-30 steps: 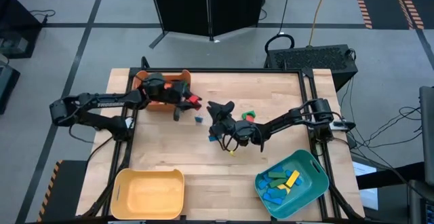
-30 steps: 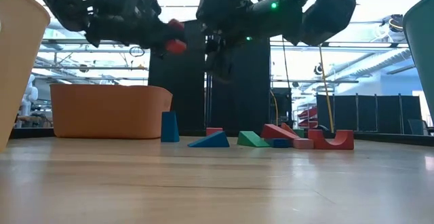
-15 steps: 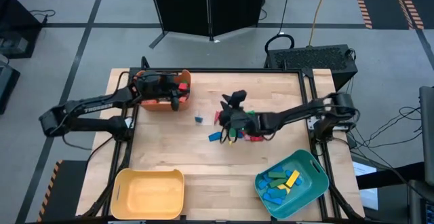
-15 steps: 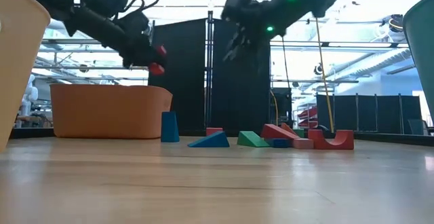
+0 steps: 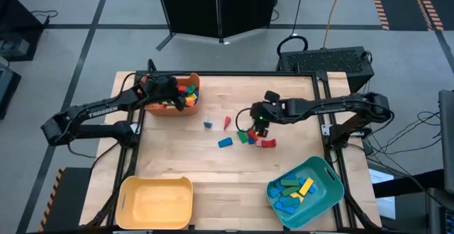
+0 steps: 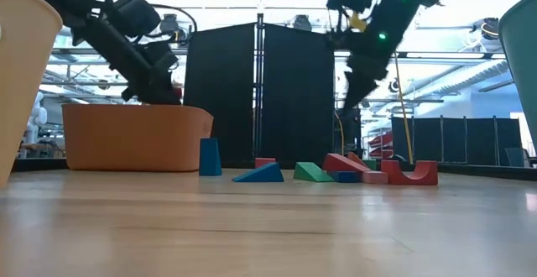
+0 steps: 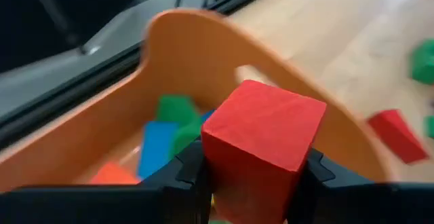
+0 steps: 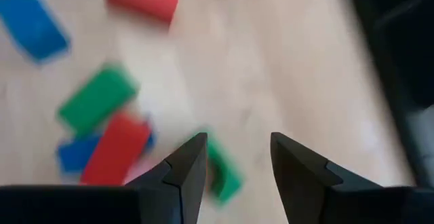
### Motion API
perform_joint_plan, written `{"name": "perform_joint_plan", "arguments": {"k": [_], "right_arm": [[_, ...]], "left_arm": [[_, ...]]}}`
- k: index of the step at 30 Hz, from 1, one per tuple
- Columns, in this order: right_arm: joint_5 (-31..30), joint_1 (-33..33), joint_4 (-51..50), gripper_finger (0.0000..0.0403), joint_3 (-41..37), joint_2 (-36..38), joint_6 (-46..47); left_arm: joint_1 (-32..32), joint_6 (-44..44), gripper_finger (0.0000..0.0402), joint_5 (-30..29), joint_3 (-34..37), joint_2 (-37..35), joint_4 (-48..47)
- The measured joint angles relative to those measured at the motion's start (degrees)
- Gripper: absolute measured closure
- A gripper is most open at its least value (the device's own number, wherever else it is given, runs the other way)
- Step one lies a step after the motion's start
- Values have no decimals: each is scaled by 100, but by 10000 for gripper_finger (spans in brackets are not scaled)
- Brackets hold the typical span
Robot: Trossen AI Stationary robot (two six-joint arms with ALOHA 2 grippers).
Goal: Sort blocks by size
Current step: Put the red arch block into the orange bin
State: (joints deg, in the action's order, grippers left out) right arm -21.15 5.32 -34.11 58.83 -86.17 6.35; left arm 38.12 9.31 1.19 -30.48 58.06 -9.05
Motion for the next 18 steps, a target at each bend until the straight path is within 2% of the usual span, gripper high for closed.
{"name": "perform_joint_plan", "arguments": {"k": [6,11,18], "right_arm": [[1358,217,-968,255,-4,-50,432],[2296,154,-951,255,-4,-48,455],[2504,-218,-837,232,-4,-92,145]], "left_arm": [[174,93,278,-273,0,0,-481],[158,-117,268,198,0,2,-558],[163,-255,180,197,0,2,-565]]}}
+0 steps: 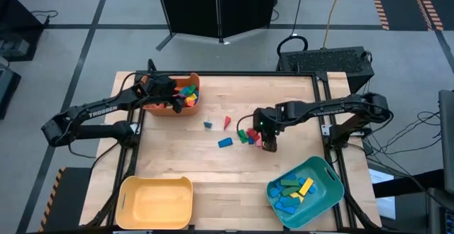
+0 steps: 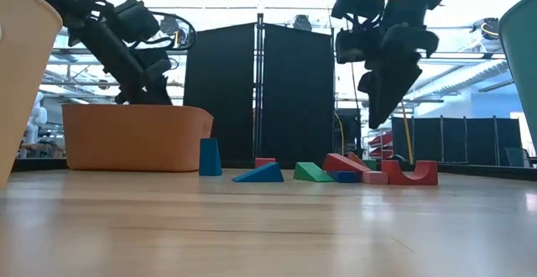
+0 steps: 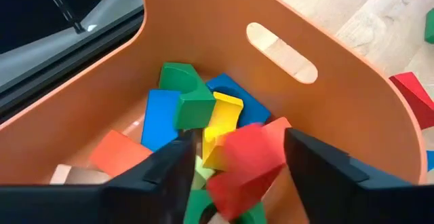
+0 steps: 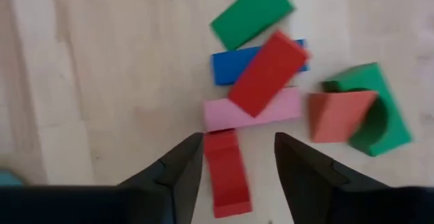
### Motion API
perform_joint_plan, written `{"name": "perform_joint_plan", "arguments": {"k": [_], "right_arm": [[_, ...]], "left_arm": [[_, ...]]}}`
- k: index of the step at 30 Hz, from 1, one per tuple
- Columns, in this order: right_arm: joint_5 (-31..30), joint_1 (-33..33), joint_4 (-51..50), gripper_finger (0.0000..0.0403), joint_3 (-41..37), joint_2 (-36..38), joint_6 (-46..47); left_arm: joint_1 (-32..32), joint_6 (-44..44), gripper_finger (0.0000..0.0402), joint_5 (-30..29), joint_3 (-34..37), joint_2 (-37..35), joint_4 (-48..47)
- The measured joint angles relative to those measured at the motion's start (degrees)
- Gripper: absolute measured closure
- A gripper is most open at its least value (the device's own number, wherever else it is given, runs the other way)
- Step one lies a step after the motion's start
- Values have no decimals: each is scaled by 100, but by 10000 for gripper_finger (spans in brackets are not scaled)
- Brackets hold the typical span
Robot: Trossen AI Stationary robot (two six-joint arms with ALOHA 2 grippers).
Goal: Sort blocks by size
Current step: Put the red arch block into the orange bin
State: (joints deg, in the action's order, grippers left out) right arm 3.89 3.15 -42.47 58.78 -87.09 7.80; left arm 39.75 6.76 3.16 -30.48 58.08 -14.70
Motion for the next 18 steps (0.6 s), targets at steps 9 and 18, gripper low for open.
{"name": "perform_joint_plan", "arguments": {"k": [9,18], "right_arm": [[-217,-329,101,171,2,-739,49],[-374,-327,65,178,2,-1326,-36]], "left_arm": [[11,192,130,-422,0,-9,59],[3,190,130,-431,0,-20,93]]}}
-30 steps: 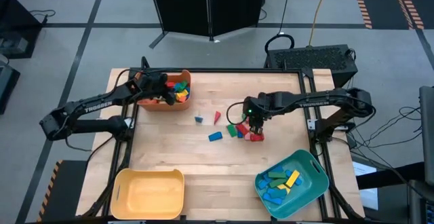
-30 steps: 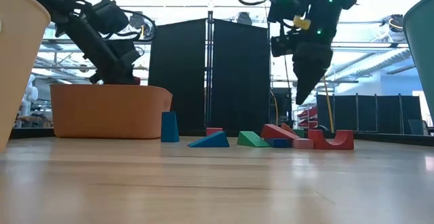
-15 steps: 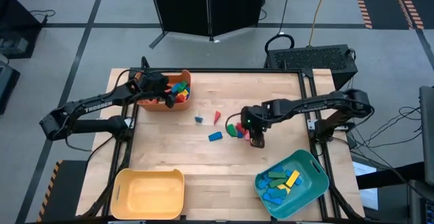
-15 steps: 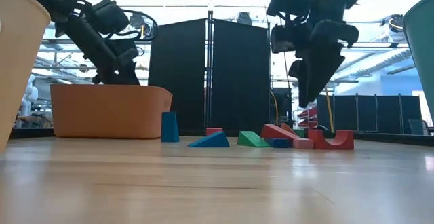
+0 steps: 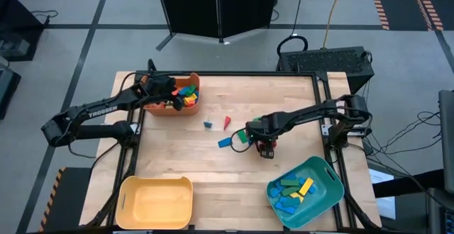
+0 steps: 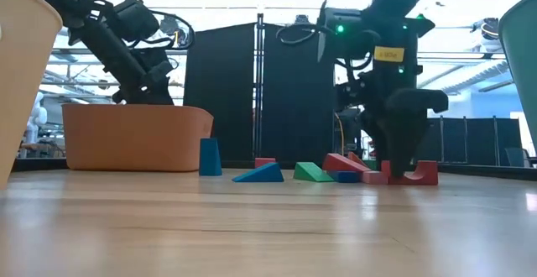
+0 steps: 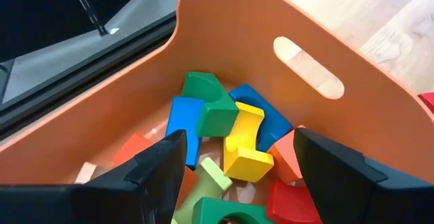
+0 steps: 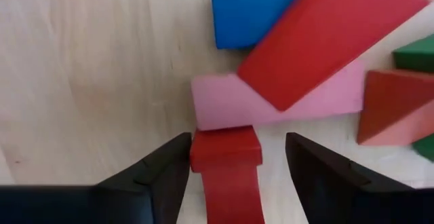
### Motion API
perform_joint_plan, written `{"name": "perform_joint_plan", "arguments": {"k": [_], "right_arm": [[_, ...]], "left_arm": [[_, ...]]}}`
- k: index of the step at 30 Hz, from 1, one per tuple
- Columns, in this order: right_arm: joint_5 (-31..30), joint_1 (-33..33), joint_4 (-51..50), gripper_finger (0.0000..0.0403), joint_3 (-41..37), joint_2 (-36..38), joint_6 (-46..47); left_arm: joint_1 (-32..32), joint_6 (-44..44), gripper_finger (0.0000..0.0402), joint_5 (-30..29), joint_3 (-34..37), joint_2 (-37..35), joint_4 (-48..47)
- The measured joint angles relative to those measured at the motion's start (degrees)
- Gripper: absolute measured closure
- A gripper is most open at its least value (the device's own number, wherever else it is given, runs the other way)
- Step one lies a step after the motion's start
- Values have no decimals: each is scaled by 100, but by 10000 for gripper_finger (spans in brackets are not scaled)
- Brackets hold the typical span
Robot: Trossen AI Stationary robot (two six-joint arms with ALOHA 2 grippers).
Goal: Sort blocks by size
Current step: Put the red arch block into the orange bin
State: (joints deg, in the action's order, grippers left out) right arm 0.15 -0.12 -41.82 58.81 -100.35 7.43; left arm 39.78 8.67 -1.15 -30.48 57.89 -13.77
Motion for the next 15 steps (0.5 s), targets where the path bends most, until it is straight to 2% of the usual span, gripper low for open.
{"name": "perform_joint_plan", "arguments": {"k": [5,12,15], "right_arm": [[17,0,-55,206,0,-56,-82],[17,0,16,288,2,-53,-211],[17,0,37,289,2,-53,-211]], "left_arm": [[0,-2,130,1,0,0,-4],[-5,-53,129,37,0,-12,208],[-6,-222,129,166,0,-84,353]]}}
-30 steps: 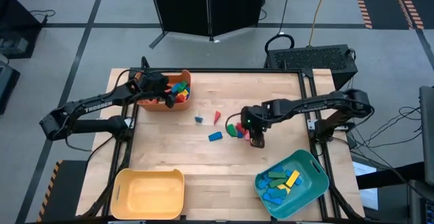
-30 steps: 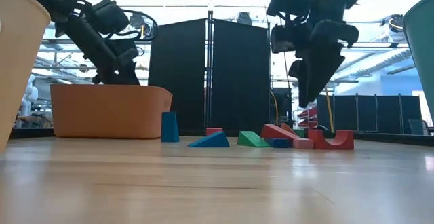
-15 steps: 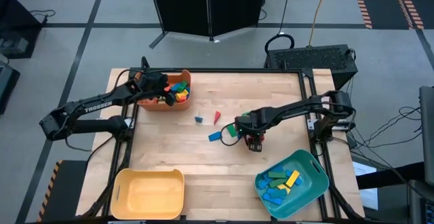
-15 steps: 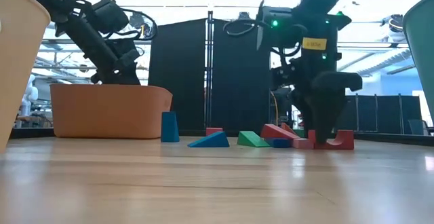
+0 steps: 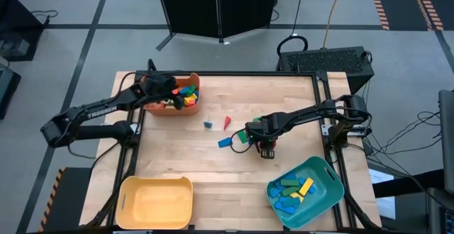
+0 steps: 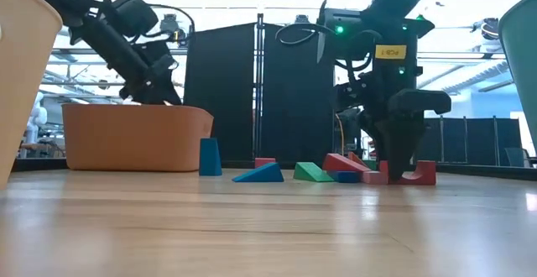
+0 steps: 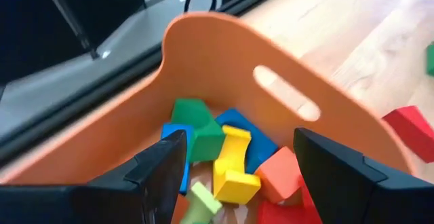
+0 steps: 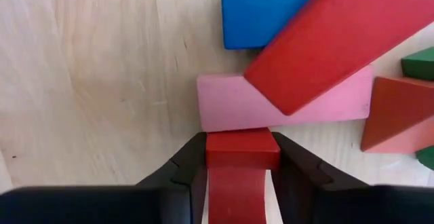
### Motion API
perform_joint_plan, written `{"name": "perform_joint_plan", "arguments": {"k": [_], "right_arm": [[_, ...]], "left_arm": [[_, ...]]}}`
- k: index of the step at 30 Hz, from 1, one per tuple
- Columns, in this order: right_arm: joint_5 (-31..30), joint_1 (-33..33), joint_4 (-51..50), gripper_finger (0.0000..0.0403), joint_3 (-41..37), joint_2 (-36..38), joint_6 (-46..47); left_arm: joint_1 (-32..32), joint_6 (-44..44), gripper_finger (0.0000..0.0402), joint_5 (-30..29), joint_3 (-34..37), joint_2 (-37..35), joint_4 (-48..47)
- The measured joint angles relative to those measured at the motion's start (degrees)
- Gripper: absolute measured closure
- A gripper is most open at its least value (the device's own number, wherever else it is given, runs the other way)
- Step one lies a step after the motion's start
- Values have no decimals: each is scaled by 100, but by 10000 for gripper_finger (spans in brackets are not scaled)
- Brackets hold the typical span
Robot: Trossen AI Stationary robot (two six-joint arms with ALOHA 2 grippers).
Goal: Sort blocks by size
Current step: Put the red arch block into the orange bin
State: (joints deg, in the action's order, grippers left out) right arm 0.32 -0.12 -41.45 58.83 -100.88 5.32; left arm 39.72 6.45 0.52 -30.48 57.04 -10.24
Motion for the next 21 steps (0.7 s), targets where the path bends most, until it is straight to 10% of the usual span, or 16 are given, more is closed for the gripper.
{"name": "perform_joint_plan", "arguments": {"k": [21], "right_arm": [[-361,7,2271,282,0,1338,-89]], "left_arm": [[-891,-1084,130,75,0,-1222,125]]}}
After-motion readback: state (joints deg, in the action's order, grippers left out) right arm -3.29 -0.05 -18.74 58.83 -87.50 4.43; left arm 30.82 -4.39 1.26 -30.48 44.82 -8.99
